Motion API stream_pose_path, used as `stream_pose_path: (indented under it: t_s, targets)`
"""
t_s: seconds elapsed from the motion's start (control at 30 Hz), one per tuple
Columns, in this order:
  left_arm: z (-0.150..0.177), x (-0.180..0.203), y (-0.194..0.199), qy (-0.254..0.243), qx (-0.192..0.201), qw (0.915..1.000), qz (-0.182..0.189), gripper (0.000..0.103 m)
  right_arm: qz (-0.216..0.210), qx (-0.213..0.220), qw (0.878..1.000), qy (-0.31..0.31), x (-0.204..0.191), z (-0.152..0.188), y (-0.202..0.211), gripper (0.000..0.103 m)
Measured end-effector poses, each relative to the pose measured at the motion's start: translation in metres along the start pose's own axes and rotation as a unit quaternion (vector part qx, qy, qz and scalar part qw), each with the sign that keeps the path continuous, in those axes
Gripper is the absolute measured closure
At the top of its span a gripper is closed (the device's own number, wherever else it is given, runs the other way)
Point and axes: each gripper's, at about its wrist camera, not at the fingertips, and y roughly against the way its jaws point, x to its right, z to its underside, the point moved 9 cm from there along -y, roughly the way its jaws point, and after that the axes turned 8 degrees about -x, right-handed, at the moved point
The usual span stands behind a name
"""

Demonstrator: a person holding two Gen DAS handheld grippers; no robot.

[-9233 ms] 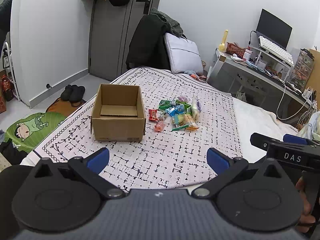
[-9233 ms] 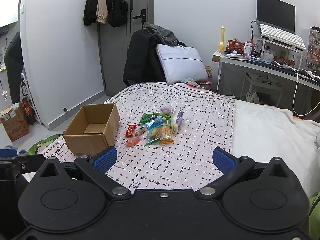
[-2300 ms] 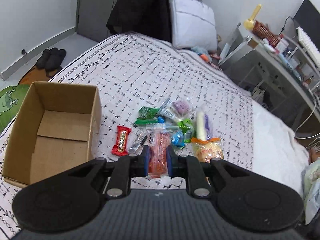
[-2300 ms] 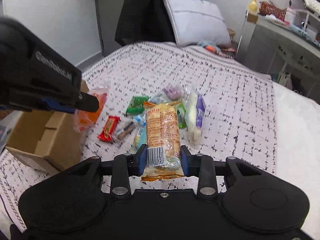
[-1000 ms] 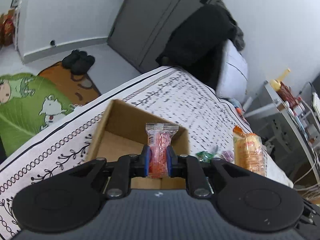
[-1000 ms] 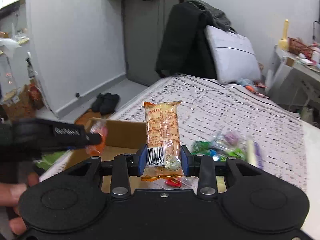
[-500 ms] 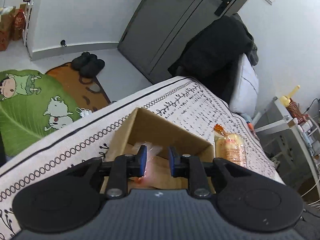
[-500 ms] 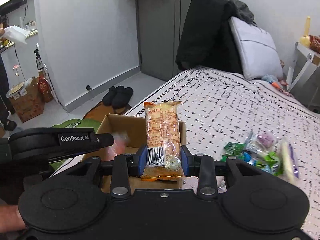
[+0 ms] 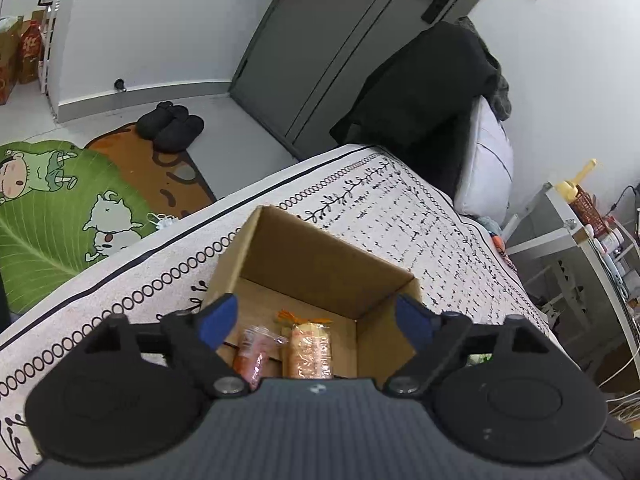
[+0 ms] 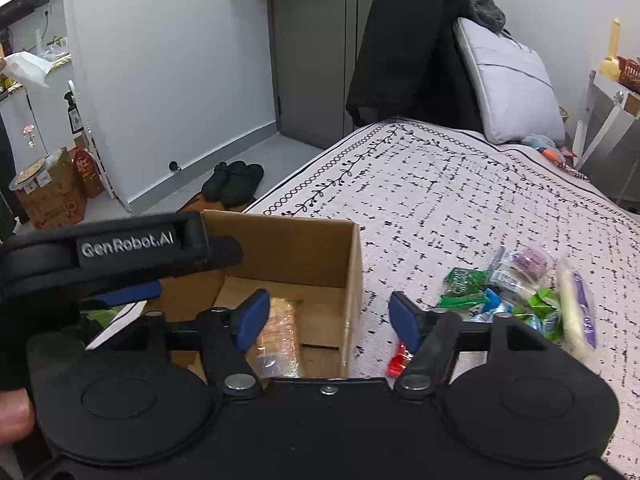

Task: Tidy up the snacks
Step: 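Carry both held snacks over the cardboard box and release them inside, then move both tools back toward the snack pile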

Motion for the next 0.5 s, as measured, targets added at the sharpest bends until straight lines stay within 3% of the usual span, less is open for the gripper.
stream_pose_path:
  t_s: [0.2,0.5]
  targets:
    - [0.0,0.005,0.004,-0.007,-0.001,0.9998,-0.021,0.009,0.026,-0.002,0.999,0.018,0.026,0.01,0.016,0.022]
    - [0.007,0.032,0.013,-0.049,0.015,0.9964,-0.068,0.007,0.042,0.013,0.999,-0.027,0.088,0.01,0.056,0.011]
